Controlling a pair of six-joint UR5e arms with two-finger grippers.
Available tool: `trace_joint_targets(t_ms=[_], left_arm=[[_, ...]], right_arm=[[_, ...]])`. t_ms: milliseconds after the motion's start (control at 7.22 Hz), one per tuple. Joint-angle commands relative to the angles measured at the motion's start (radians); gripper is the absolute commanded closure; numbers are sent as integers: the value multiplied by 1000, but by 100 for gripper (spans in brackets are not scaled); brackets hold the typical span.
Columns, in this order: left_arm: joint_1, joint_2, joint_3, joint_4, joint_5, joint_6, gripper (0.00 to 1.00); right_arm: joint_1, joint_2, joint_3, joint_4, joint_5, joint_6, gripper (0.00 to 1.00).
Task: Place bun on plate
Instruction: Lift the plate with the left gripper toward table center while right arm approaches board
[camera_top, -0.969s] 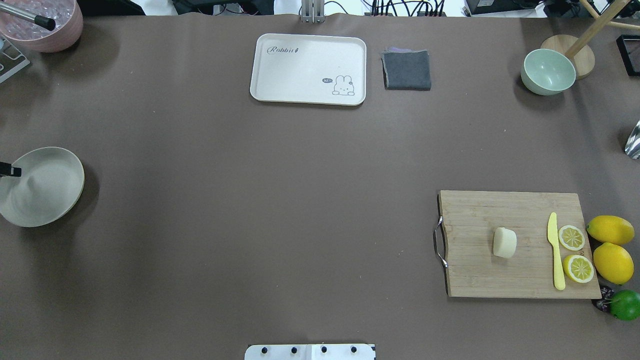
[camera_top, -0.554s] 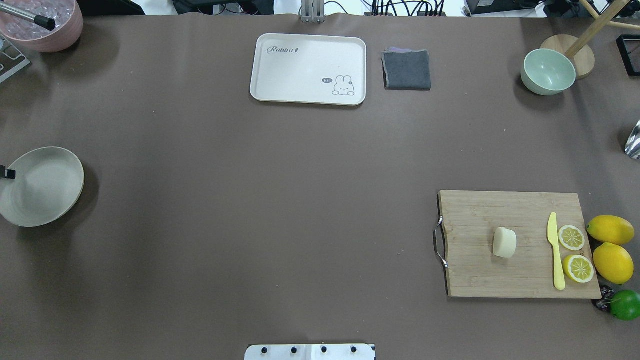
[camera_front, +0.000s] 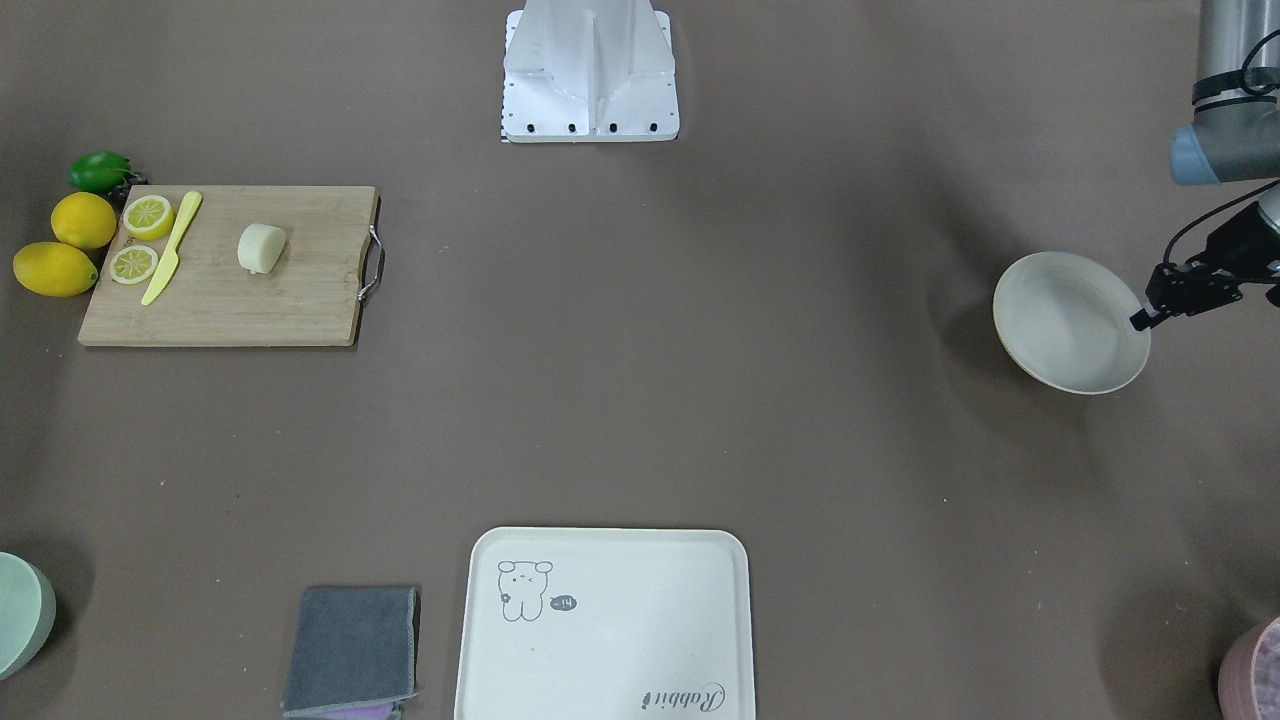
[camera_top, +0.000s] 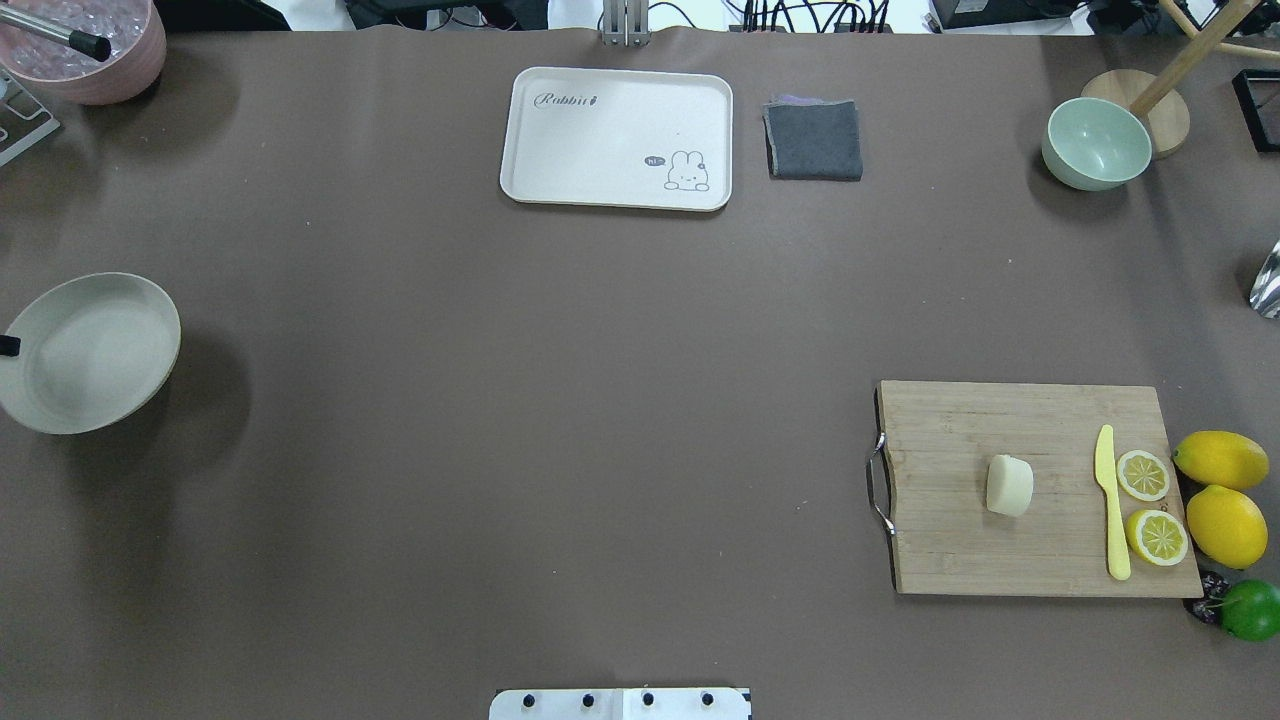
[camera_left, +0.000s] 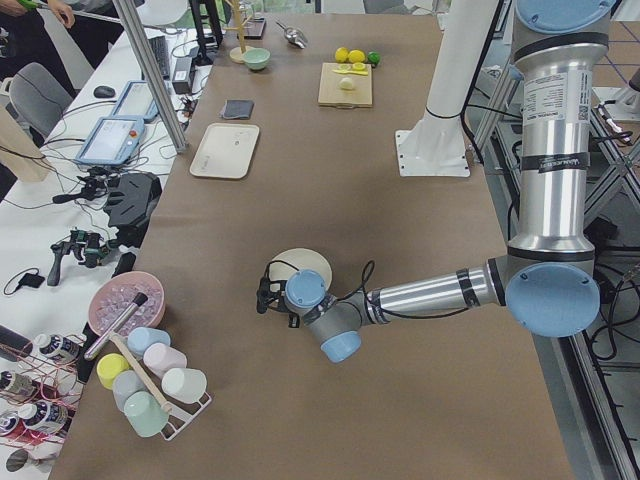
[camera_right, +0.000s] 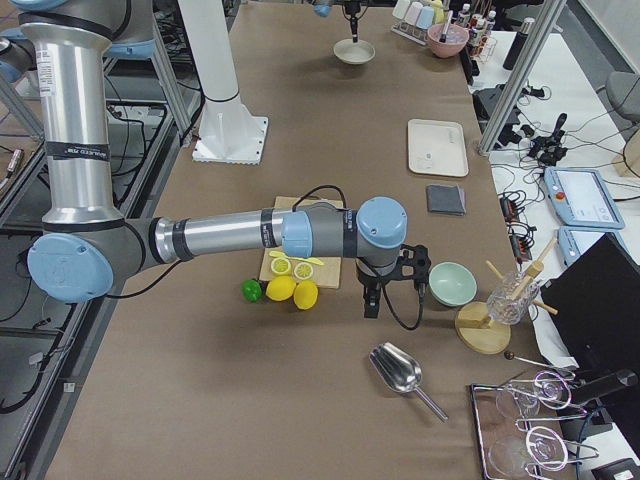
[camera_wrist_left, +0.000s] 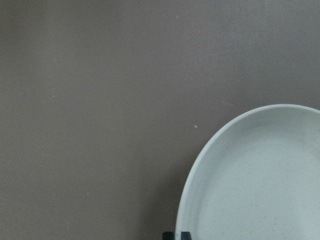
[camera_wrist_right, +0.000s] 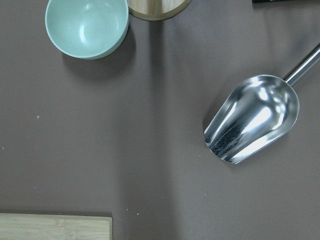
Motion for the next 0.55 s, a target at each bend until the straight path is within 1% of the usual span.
trace_joint_targets(t_ms=[0,138,277,415], left_arm=[[-40,-65,-64,124,-34,-11,100],[-40,-94,-93,181,-7,-11,100],[-33,-123,-121,214,33,-72,100],[-21,-150,-162,214,59,-185,100]], right_arm=[[-22,26,8,1,-5,3,0],[-61,37,28,1,-6,20,0],[-122,69,54,2,-24,79,0],[-194,83,83,39,-60,140,0]])
